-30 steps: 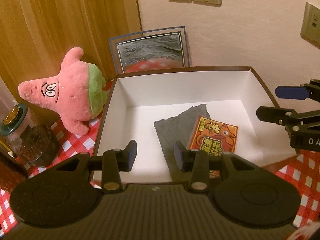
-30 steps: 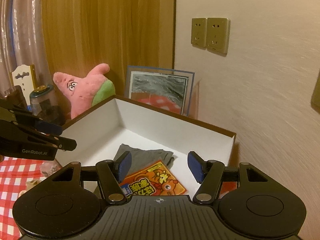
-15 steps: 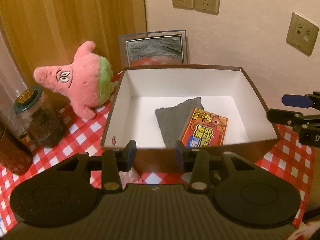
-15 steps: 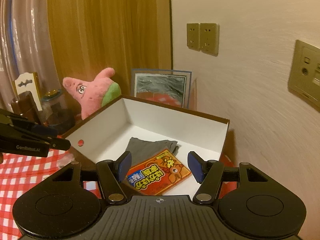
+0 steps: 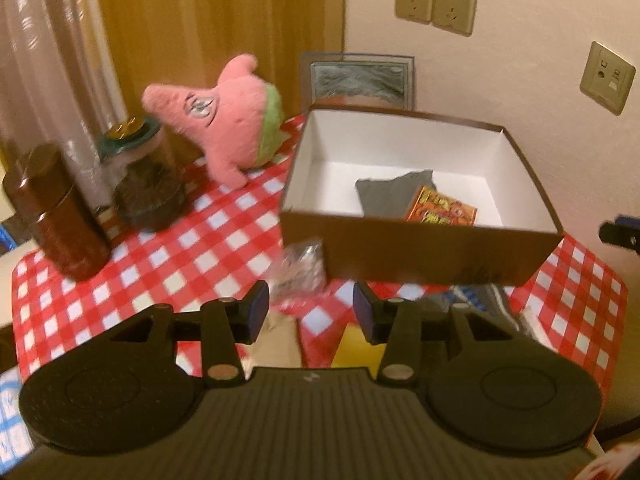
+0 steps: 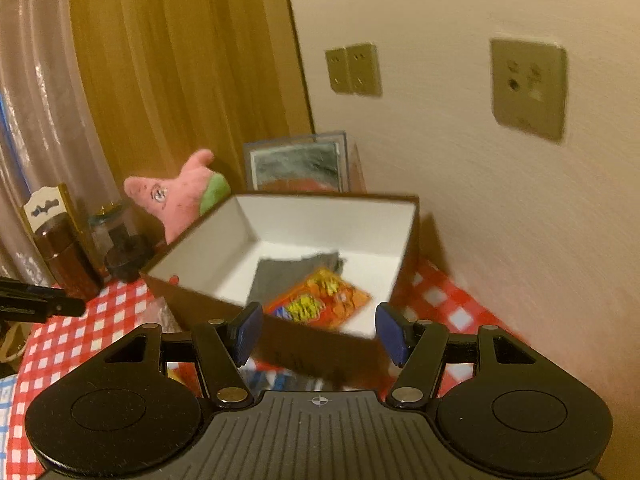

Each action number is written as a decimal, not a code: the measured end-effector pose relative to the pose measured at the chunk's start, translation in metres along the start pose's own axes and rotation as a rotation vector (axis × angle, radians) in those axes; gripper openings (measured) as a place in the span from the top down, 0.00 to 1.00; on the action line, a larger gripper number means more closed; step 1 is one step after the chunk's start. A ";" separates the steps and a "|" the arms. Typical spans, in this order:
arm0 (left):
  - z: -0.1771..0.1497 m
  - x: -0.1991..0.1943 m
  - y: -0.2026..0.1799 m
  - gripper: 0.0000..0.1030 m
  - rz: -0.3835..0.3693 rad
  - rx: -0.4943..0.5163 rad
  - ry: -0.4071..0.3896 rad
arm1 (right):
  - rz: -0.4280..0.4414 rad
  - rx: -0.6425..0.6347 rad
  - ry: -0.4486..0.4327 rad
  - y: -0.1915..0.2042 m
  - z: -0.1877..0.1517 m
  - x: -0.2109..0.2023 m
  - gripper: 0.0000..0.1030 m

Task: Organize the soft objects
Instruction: 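Withdraw both open grippers from the box back over the table, then grasp the yellow sponge with the left gripper while the right grasps a thin beige item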

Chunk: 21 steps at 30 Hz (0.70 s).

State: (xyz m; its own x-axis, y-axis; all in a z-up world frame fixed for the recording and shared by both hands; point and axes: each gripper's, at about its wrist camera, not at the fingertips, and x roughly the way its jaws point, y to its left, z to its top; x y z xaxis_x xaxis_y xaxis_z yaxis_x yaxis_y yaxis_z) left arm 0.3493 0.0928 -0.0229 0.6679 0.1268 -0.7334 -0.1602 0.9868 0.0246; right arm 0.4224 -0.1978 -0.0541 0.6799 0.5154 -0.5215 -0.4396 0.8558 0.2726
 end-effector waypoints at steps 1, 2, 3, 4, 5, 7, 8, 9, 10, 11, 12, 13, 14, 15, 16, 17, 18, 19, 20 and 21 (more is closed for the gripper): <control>-0.005 -0.002 0.003 0.58 0.002 -0.007 0.006 | -0.002 -0.001 0.026 0.000 -0.005 -0.001 0.39; -0.011 -0.004 0.006 0.58 0.003 -0.015 0.014 | -0.002 -0.004 0.048 0.000 -0.010 -0.003 0.39; -0.017 -0.005 0.009 0.58 0.004 -0.022 0.023 | -0.008 -0.006 0.068 0.001 -0.015 -0.004 0.39; -0.023 -0.006 0.011 0.58 0.008 -0.029 0.035 | -0.015 -0.007 0.091 0.001 -0.021 -0.004 0.39; -0.028 -0.006 0.013 0.58 0.012 -0.034 0.043 | -0.018 -0.007 0.124 0.002 -0.027 -0.004 0.39; -0.040 -0.008 0.015 0.58 0.020 -0.041 0.060 | -0.013 0.019 0.166 0.000 -0.037 -0.004 0.39; -0.045 -0.008 0.015 0.58 0.023 -0.045 0.068 | -0.007 0.036 0.187 -0.001 -0.042 -0.004 0.39; -0.050 -0.009 0.015 0.58 0.024 -0.050 0.074 | 0.000 0.049 0.209 -0.002 -0.046 -0.003 0.39; -0.055 -0.009 0.016 0.58 0.023 -0.056 0.082 | 0.005 0.057 0.226 -0.002 -0.050 -0.003 0.39; -0.060 -0.010 0.015 0.58 0.022 -0.060 0.090 | 0.005 0.058 0.240 -0.002 -0.053 -0.002 0.39; -0.064 -0.010 0.015 0.58 0.022 -0.062 0.097 | 0.004 0.051 0.255 -0.002 -0.057 -0.002 0.39; -0.068 -0.010 0.014 0.58 0.022 -0.063 0.104 | 0.000 0.041 0.266 -0.001 -0.059 -0.001 0.39; -0.073 -0.010 0.013 0.58 0.021 -0.062 0.112 | -0.007 0.031 0.275 0.000 -0.061 0.001 0.39; -0.076 -0.010 0.012 0.58 0.020 -0.061 0.118 | -0.009 0.026 0.282 0.001 -0.064 0.002 0.39; -0.079 -0.010 0.011 0.58 0.019 -0.062 0.122 | -0.016 0.024 0.291 0.001 -0.067 0.004 0.39; -0.083 -0.010 0.010 0.58 0.017 -0.066 0.127 | -0.017 0.026 0.296 0.000 -0.069 0.006 0.39; -0.086 -0.009 0.010 0.58 0.015 -0.071 0.132 | -0.016 0.030 0.298 -0.001 -0.071 0.007 0.39; -0.088 -0.009 0.010 0.58 0.016 -0.077 0.139 | -0.019 0.030 0.303 -0.001 -0.074 0.009 0.39; -0.090 -0.008 0.009 0.58 0.017 -0.081 0.143 | -0.023 0.028 0.309 -0.002 -0.076 0.012 0.39; -0.092 -0.007 0.009 0.58 0.015 -0.086 0.148 | -0.026 0.025 0.312 -0.003 -0.078 0.013 0.39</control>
State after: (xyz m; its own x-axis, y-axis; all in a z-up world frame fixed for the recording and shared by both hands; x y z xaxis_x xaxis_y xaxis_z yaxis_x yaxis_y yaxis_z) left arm 0.2760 0.0914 -0.0800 0.5520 0.1187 -0.8254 -0.2347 0.9719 -0.0172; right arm 0.3871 -0.1965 -0.1247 0.4759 0.4581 -0.7508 -0.4069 0.8715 0.2738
